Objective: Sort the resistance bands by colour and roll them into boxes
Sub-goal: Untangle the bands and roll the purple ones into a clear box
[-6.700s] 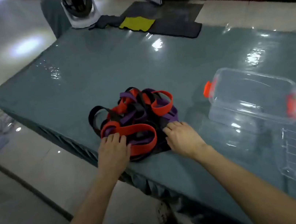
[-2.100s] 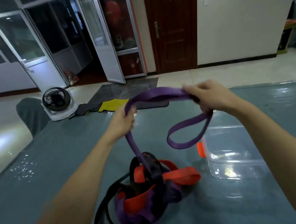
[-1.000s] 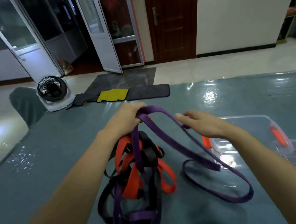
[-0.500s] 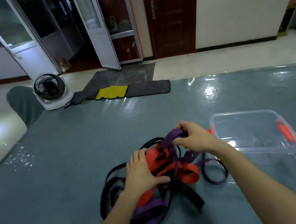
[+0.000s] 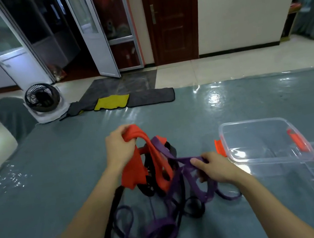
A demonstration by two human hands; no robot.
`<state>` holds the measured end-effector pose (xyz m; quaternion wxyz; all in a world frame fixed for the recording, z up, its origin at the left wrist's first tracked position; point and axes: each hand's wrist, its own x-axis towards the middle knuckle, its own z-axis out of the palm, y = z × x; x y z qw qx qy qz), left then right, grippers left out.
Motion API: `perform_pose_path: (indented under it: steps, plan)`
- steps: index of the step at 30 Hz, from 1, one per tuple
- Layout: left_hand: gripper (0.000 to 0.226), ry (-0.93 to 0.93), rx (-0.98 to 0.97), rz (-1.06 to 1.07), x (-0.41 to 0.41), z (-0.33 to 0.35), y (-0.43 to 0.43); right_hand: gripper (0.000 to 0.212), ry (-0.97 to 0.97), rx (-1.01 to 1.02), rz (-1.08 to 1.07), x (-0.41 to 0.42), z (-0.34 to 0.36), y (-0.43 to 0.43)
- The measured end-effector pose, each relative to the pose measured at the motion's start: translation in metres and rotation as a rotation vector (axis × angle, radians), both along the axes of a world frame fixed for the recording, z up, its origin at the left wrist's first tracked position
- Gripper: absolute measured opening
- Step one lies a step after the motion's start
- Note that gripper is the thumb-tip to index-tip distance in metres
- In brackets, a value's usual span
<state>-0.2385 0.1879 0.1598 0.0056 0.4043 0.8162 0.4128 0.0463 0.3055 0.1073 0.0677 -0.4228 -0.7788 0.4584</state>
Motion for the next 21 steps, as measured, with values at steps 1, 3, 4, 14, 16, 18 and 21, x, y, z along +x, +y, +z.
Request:
perform_pose_path:
  steps: [1, 3, 4, 14, 16, 18, 21]
  plan:
    - [0.039, -0.011, 0.057, -0.008, -0.003, 0.018, 0.000, 0.051, 0.043, 0.010, -0.027, -0.007, 0.001, 0.001]
    - [0.036, 0.014, 0.023, -0.084, -0.007, 0.045, -0.002, 0.047, 0.138, 0.040, -0.126, -0.017, 0.005, 0.002]
    - [0.039, 0.042, -0.013, -0.113, -0.009, 0.055, -0.006, 0.044, 0.198, 0.040, -0.177, -0.022, 0.008, 0.003]
    - [0.059, 0.020, -0.020, -0.177, -0.027, 0.083, -0.045, 0.045, 0.180, 0.172, -0.302, -0.028, -0.011, 0.012]
    - [0.065, 0.022, 0.002, -0.200, -0.032, 0.081, -0.052, 0.047, 0.071, 0.120, -0.237, -0.025, -0.014, 0.013]
    - [0.065, -0.060, 0.191, -0.045, -0.043, 0.083, -0.060, 0.047, 0.080, 0.108, -0.346, -0.019, -0.016, 0.017]
    - [0.050, -0.056, 0.119, 0.006, -0.062, 0.076, -0.077, 0.049, 0.068, 0.096, -0.420, -0.007, -0.020, 0.025]
